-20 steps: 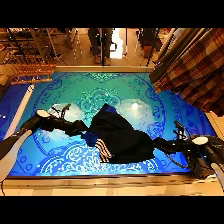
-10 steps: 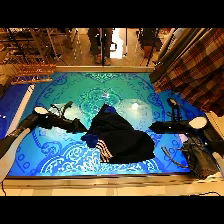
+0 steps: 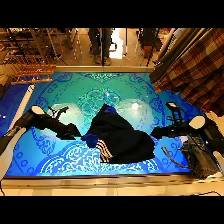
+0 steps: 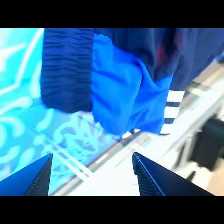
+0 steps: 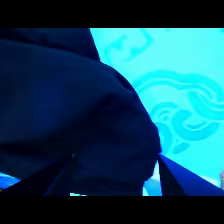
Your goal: Fold the clothes and pants, and hang the long-sleeved shirts on hangers.
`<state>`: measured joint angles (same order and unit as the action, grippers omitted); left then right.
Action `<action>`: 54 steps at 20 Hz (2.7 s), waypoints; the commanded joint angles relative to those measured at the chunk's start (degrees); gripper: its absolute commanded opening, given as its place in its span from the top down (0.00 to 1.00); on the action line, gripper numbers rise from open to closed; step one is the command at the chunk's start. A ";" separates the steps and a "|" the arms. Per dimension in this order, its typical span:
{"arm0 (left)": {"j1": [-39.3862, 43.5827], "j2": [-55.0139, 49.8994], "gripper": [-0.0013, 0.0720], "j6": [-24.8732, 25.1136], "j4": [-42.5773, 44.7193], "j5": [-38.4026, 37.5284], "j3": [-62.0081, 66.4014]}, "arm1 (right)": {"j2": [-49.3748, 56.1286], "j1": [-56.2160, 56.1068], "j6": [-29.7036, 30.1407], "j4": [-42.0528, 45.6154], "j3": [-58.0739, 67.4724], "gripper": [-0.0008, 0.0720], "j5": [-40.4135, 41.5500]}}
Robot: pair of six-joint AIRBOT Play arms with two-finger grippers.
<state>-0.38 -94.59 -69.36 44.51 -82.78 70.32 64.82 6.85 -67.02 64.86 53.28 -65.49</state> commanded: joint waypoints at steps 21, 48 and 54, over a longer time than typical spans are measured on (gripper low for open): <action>-3.39 13.94 0.97 6.84 -23.15 0.39 1.05 | -26.71 -2.62 13.40 -7.39 4.04 0.97 -5.62; -16.15 -6.08 0.34 -7.43 5.62 8.85 23.54 | 18.08 2.19 -3.43 -15.52 12.98 0.35 2.64; -13.92 -4.17 0.44 -6.71 9.84 1.11 7.39 | -0.39 6.64 -2.64 -18.08 -20.09 0.35 -7.69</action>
<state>-15.42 -99.22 -75.53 53.04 -78.50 84.99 71.26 11.90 -70.08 47.88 45.78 -67.29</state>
